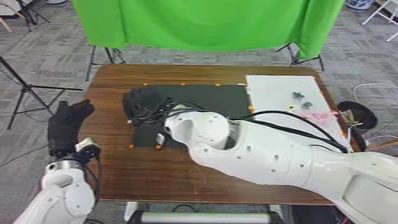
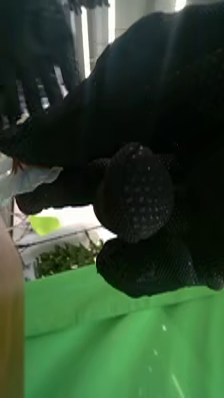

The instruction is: Arrange flowers

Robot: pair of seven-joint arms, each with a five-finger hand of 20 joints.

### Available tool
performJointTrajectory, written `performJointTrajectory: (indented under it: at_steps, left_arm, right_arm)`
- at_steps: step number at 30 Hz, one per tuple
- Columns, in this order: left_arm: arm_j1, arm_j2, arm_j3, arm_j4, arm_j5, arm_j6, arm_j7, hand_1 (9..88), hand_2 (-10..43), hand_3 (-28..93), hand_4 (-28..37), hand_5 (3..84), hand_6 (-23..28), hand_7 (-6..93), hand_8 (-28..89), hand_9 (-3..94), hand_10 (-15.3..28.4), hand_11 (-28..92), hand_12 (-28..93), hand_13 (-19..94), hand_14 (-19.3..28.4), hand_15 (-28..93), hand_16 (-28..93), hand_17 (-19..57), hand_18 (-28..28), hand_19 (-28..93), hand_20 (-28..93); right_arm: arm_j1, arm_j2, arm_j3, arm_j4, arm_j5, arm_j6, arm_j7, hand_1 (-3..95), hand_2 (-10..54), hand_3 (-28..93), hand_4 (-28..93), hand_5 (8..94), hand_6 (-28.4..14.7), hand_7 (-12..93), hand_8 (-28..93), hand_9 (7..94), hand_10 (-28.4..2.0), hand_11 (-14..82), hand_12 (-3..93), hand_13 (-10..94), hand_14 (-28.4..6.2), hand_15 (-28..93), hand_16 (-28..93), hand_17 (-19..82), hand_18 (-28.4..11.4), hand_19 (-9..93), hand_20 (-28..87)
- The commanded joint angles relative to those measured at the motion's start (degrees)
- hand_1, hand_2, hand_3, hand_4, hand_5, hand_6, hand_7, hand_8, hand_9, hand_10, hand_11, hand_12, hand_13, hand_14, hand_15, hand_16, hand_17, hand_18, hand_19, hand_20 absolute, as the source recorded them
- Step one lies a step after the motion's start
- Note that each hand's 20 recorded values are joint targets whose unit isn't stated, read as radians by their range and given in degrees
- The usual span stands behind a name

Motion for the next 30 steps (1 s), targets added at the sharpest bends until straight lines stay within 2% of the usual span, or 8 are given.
performJointTrajectory:
  at_steps: [1,7,12,17,20,25,27,30]
  left_arm:
    - [-1.1,-0.86,1.07,0.53,-1.47,-1.08,-0.11,21.9,28.3,62,-28.3,61.4,-0.9,14.6,-9,55.5,13.3,19,7,42,15.5,24,-4,13.3,7.3,3,21]
    - [-1.3,-1.35,1.18,0.97,-1.72,-2.31,-0.03,17.8,18.5,64,-28.3,57.7,-0.2,14.6,-9,53.5,13.6,19,7,41,15.7,24,-4,13.0,7.8,3,20]
    - [-0.9,-1.89,-0.13,1.81,-0.91,-5.79,-0.73,14.2,7.6,66,-28.3,53.7,1.6,12.7,-9,50.8,13.5,18,7,40,15.6,22,-4,12.3,8.3,3,20]
    - [-0.8,-2.53,-1.25,2.84,-0.96,-8.96,0.24,12.5,0.1,68,-28.3,50.5,1.7,12.1,-8,48.2,13.2,16,7,39,15.4,21,-3,11.4,8.6,3,19]
    - [-0.3,-3.06,-2.46,3.48,-0.59,-12.53,0.44,14.4,-8.4,68,-28.3,49.6,1.4,12.1,-8,47.1,12.8,15,8,38,15.2,19,-2,10.7,8.8,3,19]
    - [-0.2,-3.39,-3.10,4.05,-0.35,-13.49,0.28,23.4,-9.5,55,-28.3,46.8,1.1,12.2,-8,44.6,12.1,15,9,37,14.8,17,-1,10.1,9.3,2,18]
    - [-0.1,-3.59,-4.03,4.41,0.43,-14.44,-0.08,24.7,-9.5,56,-28.3,46.1,1.1,12.4,-8,44.1,12.0,15,9,37,14.7,17,-1,10.1,9.4,2,18]
    - [0.4,-3.97,-5.38,4.67,3.67,-15.34,-1.07,34.6,-9.5,54,-28.1,44.5,0.9,13.8,-8,42.9,11.4,15,10,37,14.3,16,0,10.3,9.7,3,18]
  right_arm:
    - [-1.3,-2.8,-0.5,3.9,-2.6,0.0,0.4,59.4,-9.5,63,-19,79.9,2.3,25,3,88.6,-10.4,4.1,32.2,92,-1.3,61,30,67,-10.3,93,50]
    - [-2.4,-3.7,-0.5,6.1,-3.1,-0.4,1.3,59.4,-9.5,63,-20,79.6,2.9,24,2,88.1,-9.8,3.4,30.7,92,-1.4,62,30,67,-10.7,93,52]
    - [-3.0,-4.2,-0.5,7.3,-4.0,-0.9,1.7,59.2,-9.5,63,-19,79.3,3.2,24,2,87.7,-9.5,3.2,29.5,92,-1.5,62,29,67,-10.9,93,53]
    - [-2.7,-4.5,-1.0,8.8,-5.2,-1.1,1.8,58.9,-9.5,63,-19,78.7,3.3,23,2,86.3,-9.2,2.7,28.1,92,-1.6,62,30,67,-10.9,93,53]
    - [-2.5,-4.5,-1.0,9.6,-5.7,-1.0,1.9,58.3,-9.5,63,-19,78.1,3.6,23,2,85.7,-9.0,2.8,27.6,92,-1.6,62,30,67,-11.0,93,53]
    - [-2.1,-4.5,-1.0,10.8,-6.0,-0.8,2.4,58.0,-9.5,63,-19,77.5,3.9,23,1,84.6,-8.9,2.9,26.8,91,-1.7,62,29,67,-11.2,93,53]
    - [-2.0,-4.4,-0.9,11.0,-6.3,-0.9,2.5,57.9,-9.5,63,-19,77.2,4.0,23,1,84.3,-8.9,3.0,26.4,91,-1.7,62,29,67,-11.4,93,54]
    - [-2.6,-4.5,0.1,11.2,-6.2,-2.2,3.0,57.4,-9.5,63,-19,75.8,3.6,23,1,82.1,-9.0,4.6,24.4,91,-1.8,62,29,66,-11.5,93,54]
